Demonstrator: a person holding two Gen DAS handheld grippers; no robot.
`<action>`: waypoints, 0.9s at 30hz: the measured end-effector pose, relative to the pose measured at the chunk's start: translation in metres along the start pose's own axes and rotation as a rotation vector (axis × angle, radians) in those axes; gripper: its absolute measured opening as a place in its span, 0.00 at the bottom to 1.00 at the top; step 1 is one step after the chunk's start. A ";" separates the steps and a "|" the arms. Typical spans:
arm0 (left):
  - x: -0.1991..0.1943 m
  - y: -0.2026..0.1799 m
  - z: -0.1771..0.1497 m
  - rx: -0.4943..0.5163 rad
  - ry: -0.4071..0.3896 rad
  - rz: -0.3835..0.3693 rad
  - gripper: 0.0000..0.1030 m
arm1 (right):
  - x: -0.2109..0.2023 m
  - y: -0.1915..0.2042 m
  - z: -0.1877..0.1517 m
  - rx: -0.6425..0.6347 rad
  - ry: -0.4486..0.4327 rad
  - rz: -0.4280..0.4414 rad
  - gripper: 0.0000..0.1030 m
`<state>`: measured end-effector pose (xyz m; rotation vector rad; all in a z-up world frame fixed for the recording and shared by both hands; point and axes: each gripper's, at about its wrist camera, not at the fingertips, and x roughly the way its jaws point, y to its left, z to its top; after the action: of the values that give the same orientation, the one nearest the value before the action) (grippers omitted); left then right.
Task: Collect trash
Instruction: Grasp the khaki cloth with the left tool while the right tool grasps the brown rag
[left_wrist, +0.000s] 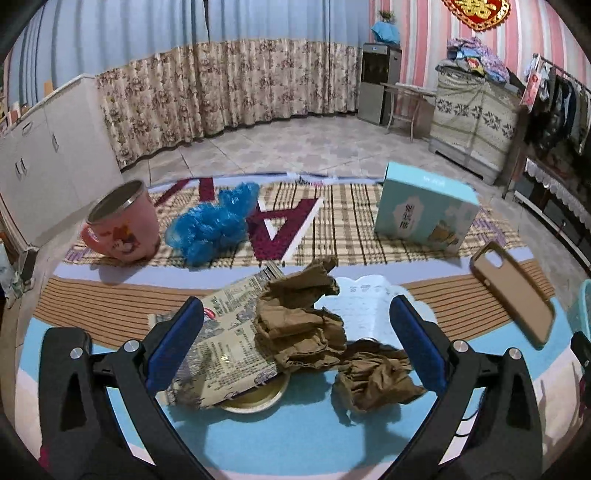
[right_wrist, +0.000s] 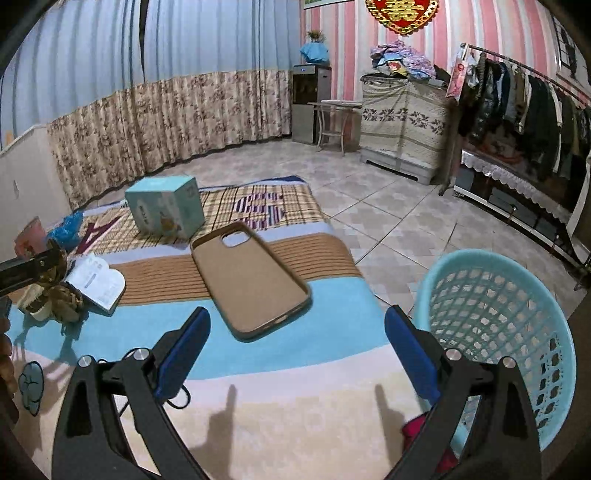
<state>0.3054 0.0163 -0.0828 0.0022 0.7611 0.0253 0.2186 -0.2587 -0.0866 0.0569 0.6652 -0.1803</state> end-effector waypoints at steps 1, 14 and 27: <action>0.004 0.000 -0.001 -0.003 0.016 -0.007 0.92 | 0.002 0.005 0.000 -0.013 0.001 0.004 0.91; -0.003 0.026 -0.002 -0.097 0.042 -0.067 0.49 | -0.010 0.078 0.004 -0.084 -0.020 0.122 0.91; -0.063 0.089 -0.008 -0.068 -0.017 0.065 0.49 | -0.018 0.168 -0.010 -0.196 0.007 0.210 0.91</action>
<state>0.2521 0.1039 -0.0443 -0.0373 0.7431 0.1130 0.2296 -0.0895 -0.0846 -0.0611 0.6763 0.0871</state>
